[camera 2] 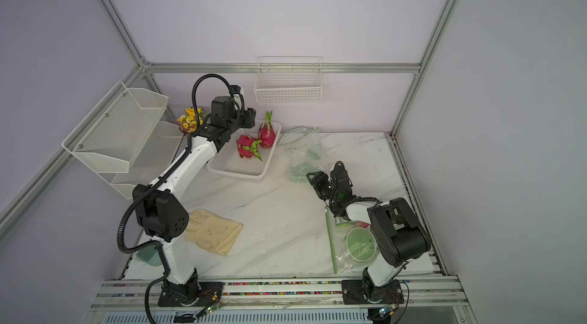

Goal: Open the zip-top bag and take out the dragon fruit
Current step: Place the dragon fruit in the basket, then place the zipper food storage bag at the center of the board.

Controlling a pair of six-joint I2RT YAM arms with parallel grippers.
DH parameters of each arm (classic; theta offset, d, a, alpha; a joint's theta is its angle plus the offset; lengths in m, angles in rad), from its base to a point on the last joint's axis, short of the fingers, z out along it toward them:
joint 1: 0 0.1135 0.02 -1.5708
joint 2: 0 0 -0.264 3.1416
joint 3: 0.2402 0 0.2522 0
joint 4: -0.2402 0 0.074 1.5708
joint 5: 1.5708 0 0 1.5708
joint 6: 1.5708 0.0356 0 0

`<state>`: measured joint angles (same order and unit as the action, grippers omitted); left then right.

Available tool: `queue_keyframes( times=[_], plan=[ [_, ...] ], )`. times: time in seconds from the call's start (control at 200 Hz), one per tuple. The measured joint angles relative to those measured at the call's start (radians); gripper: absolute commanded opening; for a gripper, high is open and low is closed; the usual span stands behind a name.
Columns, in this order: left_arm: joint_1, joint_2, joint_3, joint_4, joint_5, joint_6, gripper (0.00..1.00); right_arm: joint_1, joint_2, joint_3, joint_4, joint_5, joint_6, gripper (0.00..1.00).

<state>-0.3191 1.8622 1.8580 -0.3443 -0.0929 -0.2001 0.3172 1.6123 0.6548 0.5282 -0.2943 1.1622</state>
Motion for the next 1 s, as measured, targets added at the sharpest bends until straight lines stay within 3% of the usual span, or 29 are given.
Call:
queue_keyframes(
  times=[0.165, 0.52, 0.785, 1.0],
  plan=[
    [-0.034, -0.129, -0.187, -0.026, 0.002, -0.060, 0.61, 0.000, 0.026, 0.019, -0.029, 0.000, -0.021, 0.61],
    [-0.040, -0.322, -0.594, -0.137, 0.031, -0.264, 0.64, 0.014, 0.277, 0.166, 0.003, -0.048, 0.003, 0.57],
    [-0.041, -0.260, -0.660, -0.098, 0.139, -0.353, 0.63, 0.033, 0.264, 0.160, -0.009, -0.064, -0.008, 0.63],
    [-0.048, -0.198, -0.653, 0.000, 0.188, -0.393, 0.63, -0.016, 0.091, 0.082, -0.097, -0.066, -0.074, 0.67]
  ],
)
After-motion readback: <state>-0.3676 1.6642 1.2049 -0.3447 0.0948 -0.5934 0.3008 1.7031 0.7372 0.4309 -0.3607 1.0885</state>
